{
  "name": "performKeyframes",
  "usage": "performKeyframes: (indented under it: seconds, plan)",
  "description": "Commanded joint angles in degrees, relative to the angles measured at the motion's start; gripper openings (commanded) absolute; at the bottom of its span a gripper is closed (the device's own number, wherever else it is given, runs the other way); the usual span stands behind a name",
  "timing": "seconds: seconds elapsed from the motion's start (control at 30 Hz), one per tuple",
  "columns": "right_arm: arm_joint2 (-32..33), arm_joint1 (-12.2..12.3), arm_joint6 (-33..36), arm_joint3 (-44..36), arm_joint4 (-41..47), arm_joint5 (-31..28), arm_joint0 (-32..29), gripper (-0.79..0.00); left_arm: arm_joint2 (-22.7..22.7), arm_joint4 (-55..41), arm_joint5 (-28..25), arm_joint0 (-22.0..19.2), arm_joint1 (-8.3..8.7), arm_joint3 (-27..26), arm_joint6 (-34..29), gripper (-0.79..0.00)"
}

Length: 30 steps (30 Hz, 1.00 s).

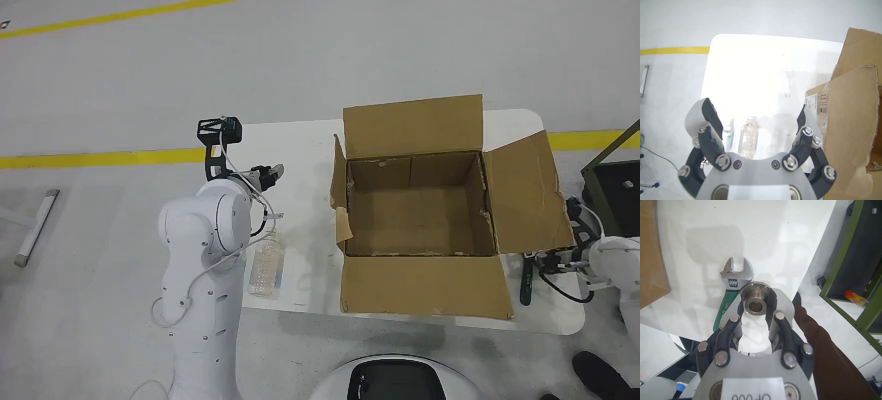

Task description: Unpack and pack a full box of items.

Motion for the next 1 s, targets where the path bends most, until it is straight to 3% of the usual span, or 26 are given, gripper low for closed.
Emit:
performKeyframes:
  seconds: [0.0, 0.17, 0.23, 0.27, 0.3, 0.47, 0.6, 0.7, 0.97]
  plan:
    - [0.7, 0.1, -0.1, -0.4, 0.4, 0.2, -0.3, -0.422, 0.0, 0.0, 0.0, 0.0, 0.0, 0.0, 0.0, 0.0]
    - [3.4, 0.4, -3.7, -3.0, 1.6, 0.9, -1.4, -0.419, 0.0, 0.0, 0.0, 0.0, 0.0, 0.0, 0.0, 0.0]
    - [5.3, 0.4, -8.6, -5.0, 2.5, 1.1, -2.5, -0.459, 0.0, 0.0, 0.0, 0.0, 0.0, 0.0, 0.0, 0.0]
    - [6.6, 0.4, -12.1, -6.2, 2.2, 1.5, -3.3, -0.542, 0.0, 0.0, 0.0, 0.0, 0.0, 0.0, 0.0, 0.0]
    - [7.7, 0.4, -16.2, -7.8, 2.1, 2.0, -4.2, -0.785, 0.0, 0.0, 0.0, 0.0, 0.0, 0.0, 0.0, 0.0]
    - [10.5, -0.2, -36.4, -16.0, -3.9, 3.1, -12.3, -0.785, 0.0, 0.0, 0.0, 0.0, 0.0, 0.0, 0.0, 0.0]
    - [10.3, -0.9, -47.5, -19.9, -8.1, 8.3, -17.0, -0.785, 0.0, 0.0, 0.0, 0.0, 0.0, 0.0, 0.0, 0.0]
    - [9.5, -1.2, -50.3, -21.4, -11.8, 10.3, -18.7, -0.785, 0.0, 0.0, 0.0, 0.0, 0.0, 0.0, 0.0, 0.0]
    - [8.9, -1.3, -50.5, -21.5, -11.7, 11.2, -18.9, -0.785, 0.0, 0.0, 0.0, 0.0, 0.0, 0.0, 0.0, 0.0]
